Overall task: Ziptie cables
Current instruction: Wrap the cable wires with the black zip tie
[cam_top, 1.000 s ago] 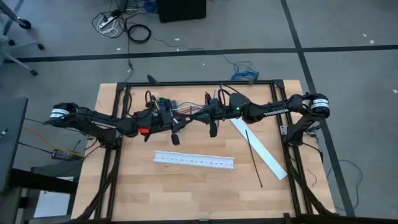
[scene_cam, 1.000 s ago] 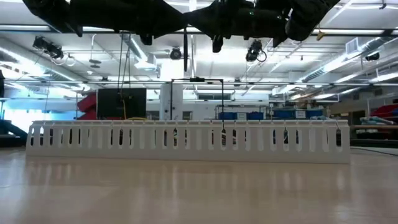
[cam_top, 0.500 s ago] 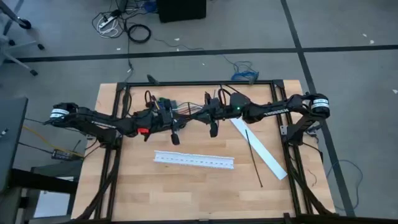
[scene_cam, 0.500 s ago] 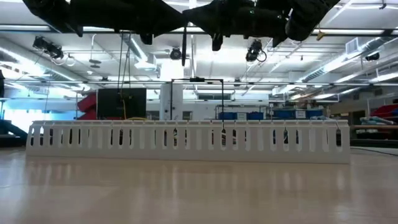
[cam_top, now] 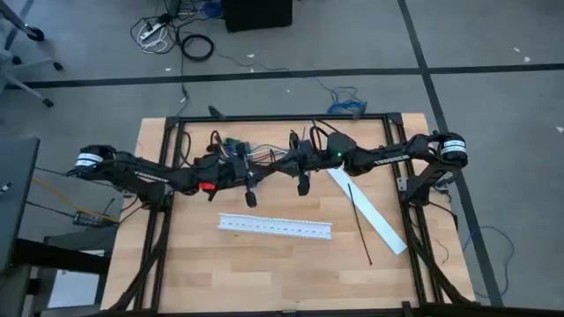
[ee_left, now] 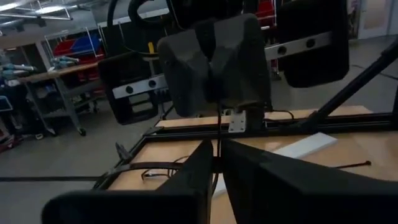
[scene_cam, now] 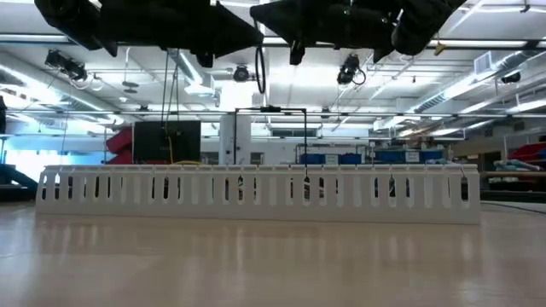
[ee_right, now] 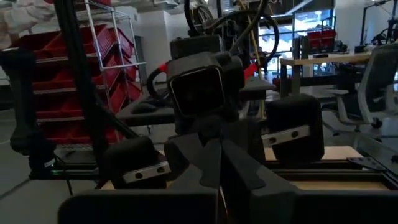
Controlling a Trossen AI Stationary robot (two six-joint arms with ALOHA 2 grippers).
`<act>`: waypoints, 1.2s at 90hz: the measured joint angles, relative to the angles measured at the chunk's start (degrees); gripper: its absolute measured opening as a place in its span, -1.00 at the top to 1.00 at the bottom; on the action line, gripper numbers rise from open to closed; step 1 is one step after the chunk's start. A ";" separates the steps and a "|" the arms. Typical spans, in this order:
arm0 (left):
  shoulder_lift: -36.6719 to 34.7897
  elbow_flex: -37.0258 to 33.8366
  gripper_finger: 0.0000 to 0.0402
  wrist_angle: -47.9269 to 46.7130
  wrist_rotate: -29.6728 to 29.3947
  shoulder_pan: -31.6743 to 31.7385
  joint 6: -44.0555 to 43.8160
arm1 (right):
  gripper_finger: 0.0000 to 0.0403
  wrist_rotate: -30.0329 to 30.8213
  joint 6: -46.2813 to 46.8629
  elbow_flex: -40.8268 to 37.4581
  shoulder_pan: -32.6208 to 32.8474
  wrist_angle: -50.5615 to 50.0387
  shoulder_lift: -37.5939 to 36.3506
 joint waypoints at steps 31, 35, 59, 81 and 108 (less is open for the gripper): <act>0.00 0.00 0.90 -0.69 -0.22 0.00 -0.37 | 1.00 0.21 -0.27 0.00 -0.79 -0.46 0.00; 0.00 0.00 0.90 -0.69 -0.22 0.00 -0.37 | 1.00 0.21 -0.47 0.00 -0.79 -0.49 0.00; 0.07 -0.08 0.99 1.54 -0.26 0.00 0.08 | 1.00 0.21 -0.54 0.11 -0.79 -1.41 -0.02; 0.09 -0.15 1.00 1.89 -0.43 0.02 0.11 | 1.00 0.21 -0.65 0.13 -0.83 -2.03 -0.04; 0.09 -0.15 1.00 2.28 -0.90 0.02 -0.19 | 0.89 -0.50 -0.12 0.11 -1.88 -6.06 -0.04</act>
